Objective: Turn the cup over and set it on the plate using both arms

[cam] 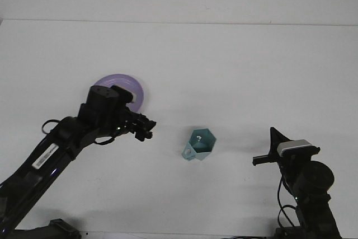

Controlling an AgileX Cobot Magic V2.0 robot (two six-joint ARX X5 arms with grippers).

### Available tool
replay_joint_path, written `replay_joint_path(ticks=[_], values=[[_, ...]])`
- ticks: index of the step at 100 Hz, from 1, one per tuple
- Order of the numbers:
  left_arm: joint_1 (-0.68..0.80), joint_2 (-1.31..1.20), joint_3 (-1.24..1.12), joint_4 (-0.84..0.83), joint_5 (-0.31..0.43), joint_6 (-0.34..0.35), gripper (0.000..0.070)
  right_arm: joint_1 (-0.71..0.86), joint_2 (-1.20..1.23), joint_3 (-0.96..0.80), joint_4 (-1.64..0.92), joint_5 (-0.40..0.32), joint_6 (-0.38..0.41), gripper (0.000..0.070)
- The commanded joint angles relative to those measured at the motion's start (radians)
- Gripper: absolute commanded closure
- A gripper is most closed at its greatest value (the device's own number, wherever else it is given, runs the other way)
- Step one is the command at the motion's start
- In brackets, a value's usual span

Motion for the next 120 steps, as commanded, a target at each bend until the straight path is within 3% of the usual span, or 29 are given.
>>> replay_joint_path(ticks=[1, 15, 46, 106, 116, 120], values=[[-0.033, 0.085, 0.080, -0.040, 0.006, 0.009, 0.0340, 0.000, 0.003, 0.006, 0.009, -0.002, 0.016, 0.0700], [-0.094, 0.243, 0.227, -0.140, 0.006, 0.010, 0.0268, 0.000, 0.003, 0.006, 0.010, -0.002, 0.022, 0.0700], [-0.196, 0.512, 0.454, -0.283, 0.006, 0.010, 0.0266, 0.000, 0.003, 0.006, 0.017, -0.002, 0.031, 0.0700], [-0.282, 0.705, 0.498, -0.249, -0.018, -0.002, 0.0268, 0.000, 0.003, 0.006, 0.017, -0.002, 0.037, 0.0700], [-0.285, 0.721, 0.498, -0.240, -0.018, -0.002, 0.0304, 0.000, 0.004, 0.006, 0.017, -0.003, 0.037, 0.0700], [-0.290, 0.723, 0.498, -0.234, -0.018, -0.002, 0.0403, 0.000, 0.004, 0.006, 0.017, -0.002, 0.037, 0.0700]])
